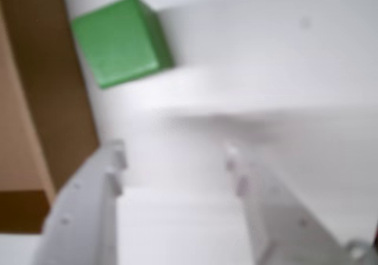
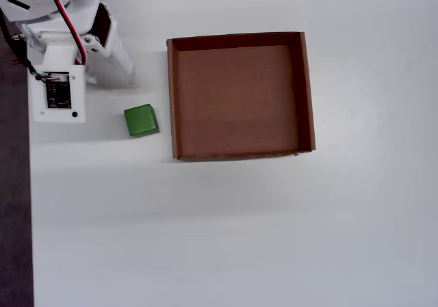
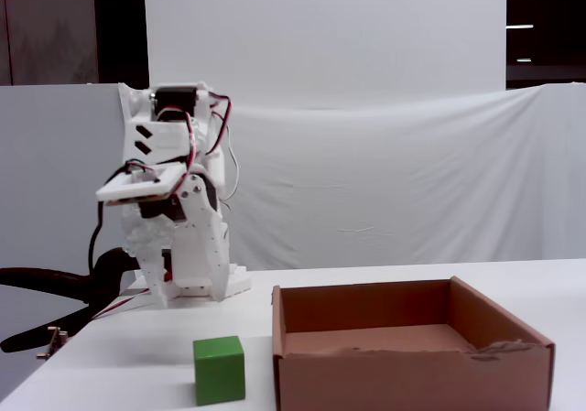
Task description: Grasp a green cube and put it in a box.
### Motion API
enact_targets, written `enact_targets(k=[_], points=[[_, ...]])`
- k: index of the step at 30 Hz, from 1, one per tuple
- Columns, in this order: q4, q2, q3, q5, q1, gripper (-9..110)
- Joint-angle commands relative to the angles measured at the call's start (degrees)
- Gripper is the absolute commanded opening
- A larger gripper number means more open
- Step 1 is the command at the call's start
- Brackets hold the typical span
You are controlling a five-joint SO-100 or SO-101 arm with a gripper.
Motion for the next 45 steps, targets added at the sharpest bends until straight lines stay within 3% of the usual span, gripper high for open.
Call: enact_targets(k=[1, 45], points=[[0.18, -4.31, -5.54, -0.70, -0.88, 23], [6.68, -31.55, -28.48, -0.70, -3.08, 27]])
